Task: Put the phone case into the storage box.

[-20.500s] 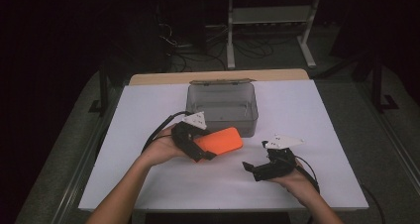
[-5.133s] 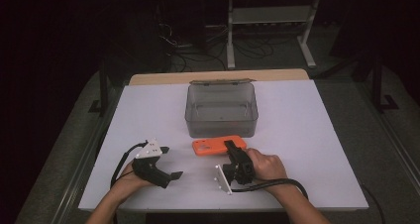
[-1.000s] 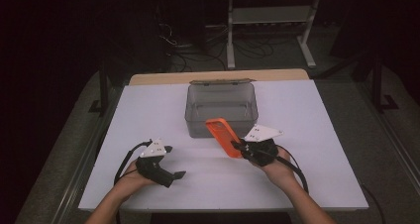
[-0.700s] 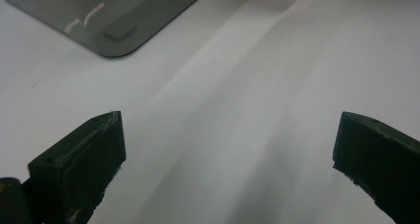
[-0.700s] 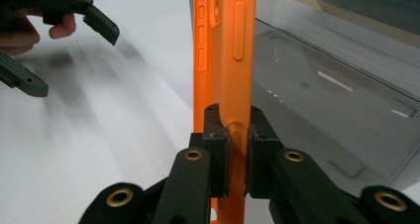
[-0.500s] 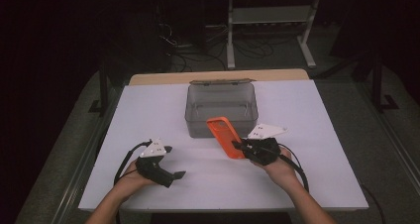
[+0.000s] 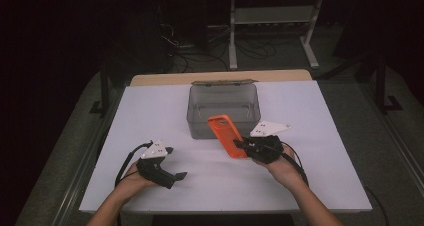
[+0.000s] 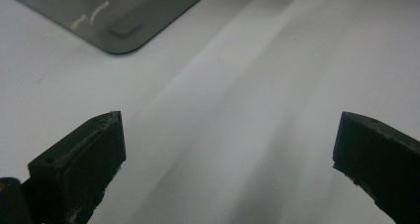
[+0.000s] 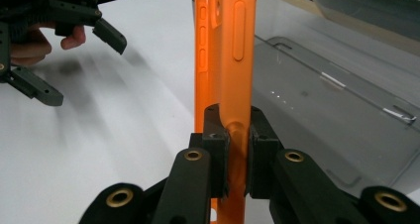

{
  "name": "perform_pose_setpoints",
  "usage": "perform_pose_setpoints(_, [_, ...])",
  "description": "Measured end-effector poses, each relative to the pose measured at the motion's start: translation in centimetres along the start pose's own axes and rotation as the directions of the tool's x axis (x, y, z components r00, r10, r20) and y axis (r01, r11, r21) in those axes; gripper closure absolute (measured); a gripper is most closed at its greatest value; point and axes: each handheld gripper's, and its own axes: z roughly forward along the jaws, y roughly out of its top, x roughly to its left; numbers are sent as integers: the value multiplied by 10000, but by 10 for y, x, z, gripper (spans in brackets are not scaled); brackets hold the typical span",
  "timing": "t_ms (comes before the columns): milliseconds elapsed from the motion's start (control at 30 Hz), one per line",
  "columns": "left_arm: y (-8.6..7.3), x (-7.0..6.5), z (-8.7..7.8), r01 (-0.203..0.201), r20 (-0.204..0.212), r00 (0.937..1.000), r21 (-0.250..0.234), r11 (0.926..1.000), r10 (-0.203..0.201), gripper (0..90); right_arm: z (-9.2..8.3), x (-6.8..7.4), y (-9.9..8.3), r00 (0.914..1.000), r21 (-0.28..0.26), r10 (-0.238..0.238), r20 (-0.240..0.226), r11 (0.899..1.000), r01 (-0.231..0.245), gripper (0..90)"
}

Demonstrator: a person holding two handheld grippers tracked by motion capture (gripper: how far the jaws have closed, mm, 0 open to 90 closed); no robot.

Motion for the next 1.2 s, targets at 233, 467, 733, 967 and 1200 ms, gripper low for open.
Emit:
perform_pose_setpoints(233, [0, 0, 0, 9, 46, 10000, -26, 10000, -9, 0, -1, -4, 7, 10000, -120, 74, 22, 9999, -73, 810])
perform_pose_setpoints(467, [0, 1, 0, -61, 69, 10000, -44, 10000, 61, 0, -4, -6, 15, 9998, -174, 187, 82, 9997, -186, 810])
perform_pose_setpoints(733, [1, 5, 0, -6, 86, 10000, 89, 10000, 5, 0, -7, -9, 28, 9994, -267, 259, 219, 9993, -253, 810])
perform_pose_setpoints(967, [1, 4, 1, 60, 201, 9998, 117, 9999, -63, 0, -8, -13, 38, 9991, -289, 339, 263, 9990, -331, 810])
perform_pose_setpoints(1200, [1, 3, 3, 50, 209, 9998, 145, 9999, -53, 0, -14, -19, 48, 9987, -441, 391, 333, 9983, -377, 810])
